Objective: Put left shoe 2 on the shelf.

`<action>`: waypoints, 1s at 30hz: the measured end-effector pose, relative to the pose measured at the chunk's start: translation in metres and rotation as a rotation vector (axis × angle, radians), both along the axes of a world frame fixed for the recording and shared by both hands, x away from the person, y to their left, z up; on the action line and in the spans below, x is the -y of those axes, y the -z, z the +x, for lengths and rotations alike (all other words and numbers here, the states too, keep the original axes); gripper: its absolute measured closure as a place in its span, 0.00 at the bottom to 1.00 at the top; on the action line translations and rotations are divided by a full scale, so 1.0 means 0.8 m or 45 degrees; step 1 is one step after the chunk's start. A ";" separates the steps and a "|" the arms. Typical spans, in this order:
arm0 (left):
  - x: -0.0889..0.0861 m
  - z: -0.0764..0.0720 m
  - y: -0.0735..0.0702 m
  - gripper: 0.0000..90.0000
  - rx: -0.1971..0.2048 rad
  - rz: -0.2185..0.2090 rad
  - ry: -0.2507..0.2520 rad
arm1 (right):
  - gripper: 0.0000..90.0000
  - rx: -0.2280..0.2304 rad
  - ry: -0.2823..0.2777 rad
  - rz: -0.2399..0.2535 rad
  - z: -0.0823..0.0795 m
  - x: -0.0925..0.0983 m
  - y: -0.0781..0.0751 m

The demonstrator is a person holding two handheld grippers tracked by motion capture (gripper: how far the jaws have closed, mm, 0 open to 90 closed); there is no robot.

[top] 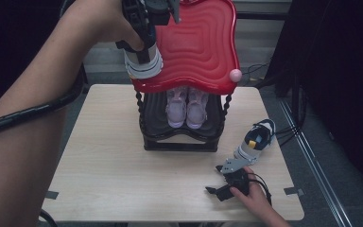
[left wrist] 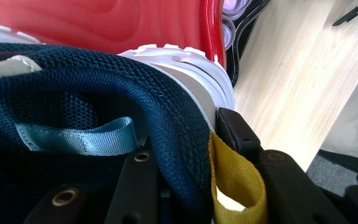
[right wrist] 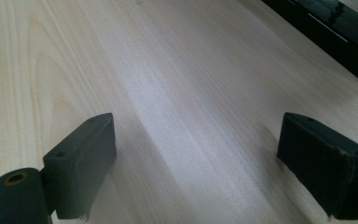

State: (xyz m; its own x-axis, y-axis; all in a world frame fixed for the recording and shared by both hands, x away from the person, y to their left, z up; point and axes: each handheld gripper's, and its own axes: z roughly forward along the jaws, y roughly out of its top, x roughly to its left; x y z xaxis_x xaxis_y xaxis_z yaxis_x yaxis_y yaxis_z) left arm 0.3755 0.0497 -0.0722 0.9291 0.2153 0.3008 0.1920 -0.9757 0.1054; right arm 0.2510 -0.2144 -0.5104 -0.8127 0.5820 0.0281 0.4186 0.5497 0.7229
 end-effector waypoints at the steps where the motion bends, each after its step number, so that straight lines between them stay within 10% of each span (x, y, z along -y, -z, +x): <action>1: 0.002 0.001 0.001 0.78 0.000 -0.001 0.002 | 0.12 0.000 0.000 0.000 0.000 0.000 0.000; 30: 0.069 0.028 0.034 0.77 0.118 0.058 0.113 | 0.12 0.000 -0.001 0.000 0.000 0.000 0.000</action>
